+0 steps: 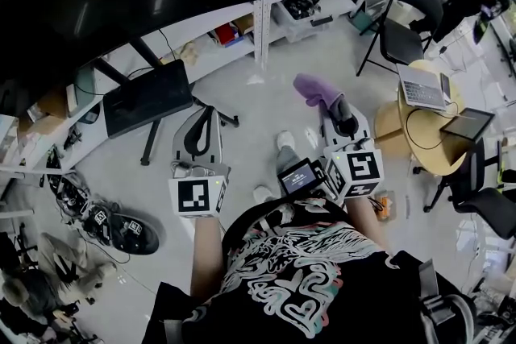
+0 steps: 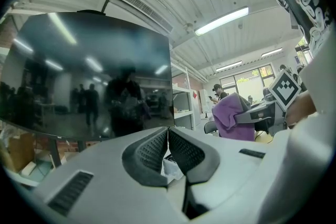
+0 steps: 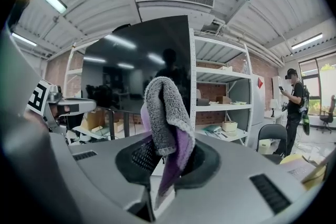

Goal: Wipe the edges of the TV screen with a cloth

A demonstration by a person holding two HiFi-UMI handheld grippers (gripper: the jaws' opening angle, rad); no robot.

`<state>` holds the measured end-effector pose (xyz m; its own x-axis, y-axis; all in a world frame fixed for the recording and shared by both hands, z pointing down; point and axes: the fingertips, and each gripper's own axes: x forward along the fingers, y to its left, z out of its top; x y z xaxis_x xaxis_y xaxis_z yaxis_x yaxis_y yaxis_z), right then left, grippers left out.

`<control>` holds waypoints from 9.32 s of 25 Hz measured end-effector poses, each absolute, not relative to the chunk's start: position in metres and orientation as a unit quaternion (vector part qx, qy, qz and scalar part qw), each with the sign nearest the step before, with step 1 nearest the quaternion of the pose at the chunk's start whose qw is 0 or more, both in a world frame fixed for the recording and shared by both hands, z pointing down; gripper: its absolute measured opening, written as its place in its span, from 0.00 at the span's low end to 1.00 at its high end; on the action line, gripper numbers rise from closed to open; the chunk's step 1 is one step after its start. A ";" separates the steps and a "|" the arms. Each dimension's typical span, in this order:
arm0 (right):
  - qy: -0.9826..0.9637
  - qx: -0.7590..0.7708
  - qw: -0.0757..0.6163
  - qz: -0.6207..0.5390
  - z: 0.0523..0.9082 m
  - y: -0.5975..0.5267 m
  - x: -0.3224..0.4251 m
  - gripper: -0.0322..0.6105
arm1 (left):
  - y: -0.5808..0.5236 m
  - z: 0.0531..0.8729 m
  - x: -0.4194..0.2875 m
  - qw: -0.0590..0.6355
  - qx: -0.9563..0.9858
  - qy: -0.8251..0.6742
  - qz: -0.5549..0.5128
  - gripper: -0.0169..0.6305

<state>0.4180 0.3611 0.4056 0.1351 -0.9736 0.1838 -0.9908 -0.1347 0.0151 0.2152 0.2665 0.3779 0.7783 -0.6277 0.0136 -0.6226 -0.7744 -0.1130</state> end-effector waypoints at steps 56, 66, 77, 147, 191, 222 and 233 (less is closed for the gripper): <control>-0.771 0.621 0.094 0.107 0.450 0.076 0.604 0.17 | 0.026 0.392 0.428 0.064 -0.897 0.430 -0.082 0.06; -0.777 0.609 0.112 0.112 0.462 0.050 0.600 0.17 | 0.000 0.402 0.425 0.064 -0.892 0.437 -0.098 0.06; -0.777 0.606 0.124 0.116 0.468 0.022 0.597 0.17 | -0.020 0.411 0.419 0.051 -0.891 0.442 -0.097 0.06; -0.740 0.514 -0.158 0.404 0.453 0.001 0.581 0.17 | -0.008 0.421 0.409 0.075 -0.874 0.453 -0.157 0.06; -0.742 0.498 -0.148 0.424 0.454 -0.020 0.539 0.17 | -0.023 0.416 0.354 0.029 -0.846 0.515 -0.136 0.06; -0.730 0.513 -0.144 0.428 0.455 -0.031 0.498 0.17 | -0.033 0.414 0.300 0.022 -0.845 0.519 -0.129 0.06; -0.720 0.526 -0.143 0.429 0.457 -0.040 0.473 0.17 | -0.041 0.409 0.264 0.020 -0.847 0.517 -0.123 0.06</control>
<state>0.4726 -0.0396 0.4569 -0.4063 -0.8801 0.2457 -0.6347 0.0785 -0.7687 0.2638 -0.0412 0.4095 0.4354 -0.8803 0.1883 -0.8705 -0.4651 -0.1611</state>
